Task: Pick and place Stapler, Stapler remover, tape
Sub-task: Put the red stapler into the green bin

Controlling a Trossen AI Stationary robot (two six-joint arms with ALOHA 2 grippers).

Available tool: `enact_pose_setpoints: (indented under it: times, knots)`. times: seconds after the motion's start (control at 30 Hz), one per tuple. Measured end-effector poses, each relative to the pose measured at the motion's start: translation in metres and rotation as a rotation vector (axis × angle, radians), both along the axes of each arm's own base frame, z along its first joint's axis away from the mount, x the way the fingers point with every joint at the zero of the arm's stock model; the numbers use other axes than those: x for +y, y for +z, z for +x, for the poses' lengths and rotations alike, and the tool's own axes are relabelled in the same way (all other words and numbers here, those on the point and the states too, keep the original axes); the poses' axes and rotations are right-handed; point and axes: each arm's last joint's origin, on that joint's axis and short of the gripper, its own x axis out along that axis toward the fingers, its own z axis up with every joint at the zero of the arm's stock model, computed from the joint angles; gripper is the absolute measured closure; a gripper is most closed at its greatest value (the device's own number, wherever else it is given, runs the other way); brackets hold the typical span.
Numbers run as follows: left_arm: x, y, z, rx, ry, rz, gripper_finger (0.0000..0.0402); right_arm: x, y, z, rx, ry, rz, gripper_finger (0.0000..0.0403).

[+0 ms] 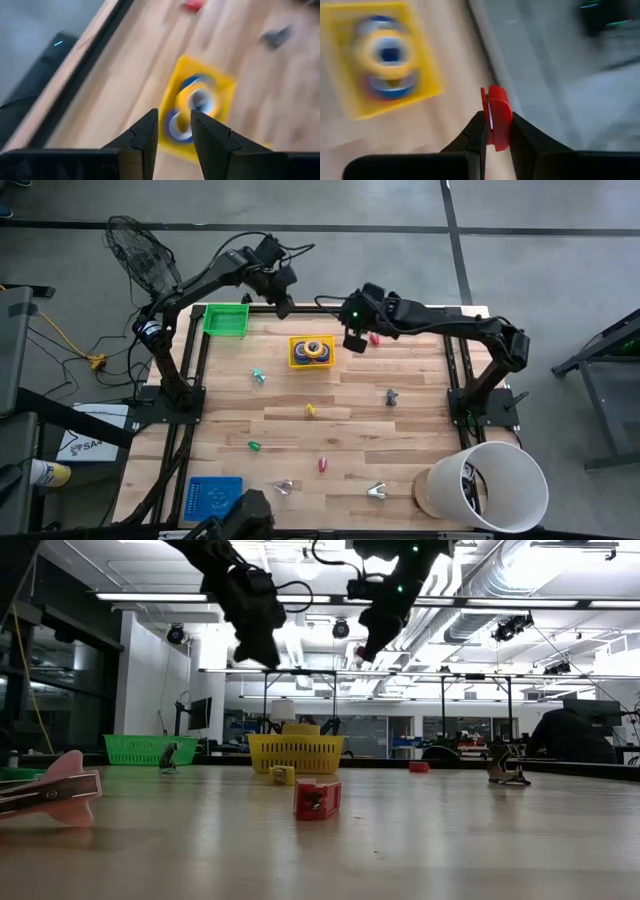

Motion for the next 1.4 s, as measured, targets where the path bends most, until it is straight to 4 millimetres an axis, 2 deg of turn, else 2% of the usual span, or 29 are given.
enact_pose_setpoints:
  times: [0.1, 0.2, 0.5, 0.8, 0.97, 1.4]
  knots:
    - [0.001, 0.004, 0.005, -0.107, -0.002, -0.061, 0.0289, 0.003, 0.003, 0.004, 0.040, -0.055, -0.151, 0.0358]
    - [0.001, 0.009, 0.011, -0.189, -0.001, -0.101, 0.0289, 0.002, 0.006, 0.006, 0.041, -0.077, -0.225, 0.0358]
    - [-0.017, 0.019, 0.041, -0.301, -0.051, -0.037, 0.0289, -0.007, 0.011, 0.009, -0.049, -0.068, -0.218, 0.0358]
    - [-0.037, 0.028, 0.068, -0.316, 0.061, 0.160, 0.0289, -0.007, 0.017, 0.014, -0.093, -0.035, -0.252, 0.0358]
    - [-0.041, 0.031, 0.074, -0.337, 0.080, 0.210, 0.0289, -0.007, 0.018, 0.014, -0.093, -0.028, -0.259, 0.0358]
    - [-0.039, 0.037, 0.076, -0.415, 0.139, 0.177, 0.0289, -0.008, 0.021, 0.016, -0.132, -0.018, -0.272, 0.0358]
